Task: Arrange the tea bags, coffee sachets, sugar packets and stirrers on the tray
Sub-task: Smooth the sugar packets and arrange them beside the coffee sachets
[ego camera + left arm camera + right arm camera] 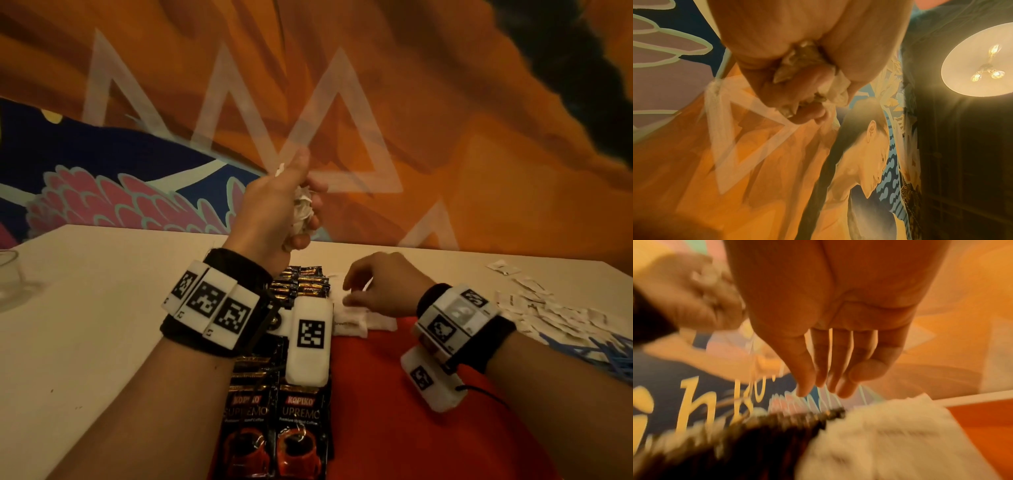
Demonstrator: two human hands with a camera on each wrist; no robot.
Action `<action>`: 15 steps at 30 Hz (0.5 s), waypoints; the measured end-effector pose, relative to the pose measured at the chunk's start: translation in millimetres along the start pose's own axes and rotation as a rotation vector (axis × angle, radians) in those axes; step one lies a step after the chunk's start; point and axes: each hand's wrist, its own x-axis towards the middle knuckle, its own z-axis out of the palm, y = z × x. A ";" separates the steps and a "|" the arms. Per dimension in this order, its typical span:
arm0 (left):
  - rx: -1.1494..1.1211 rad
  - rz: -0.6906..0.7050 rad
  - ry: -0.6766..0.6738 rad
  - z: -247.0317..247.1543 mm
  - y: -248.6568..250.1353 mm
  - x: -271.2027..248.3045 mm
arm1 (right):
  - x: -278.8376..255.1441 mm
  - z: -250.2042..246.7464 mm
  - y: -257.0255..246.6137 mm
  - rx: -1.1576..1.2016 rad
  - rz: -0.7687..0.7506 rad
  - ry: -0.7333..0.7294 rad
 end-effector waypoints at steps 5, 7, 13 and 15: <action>-0.052 -0.086 -0.034 4.2 -1.8 -2.0 | -17.4 -35.2 -27.9 0.494 -0.160 0.395; -0.040 -0.116 -0.042 5.9 -3.2 -3.1 | -24.3 -43.3 -39.4 0.631 -0.247 0.490; 0.151 -0.120 -0.088 15.9 -4.2 -10.9 | -34.3 -41.8 -52.2 0.696 -0.335 0.490; 0.189 -0.119 -0.113 18.2 -7.0 -11.2 | -33.8 -39.0 -50.6 0.646 -0.328 0.487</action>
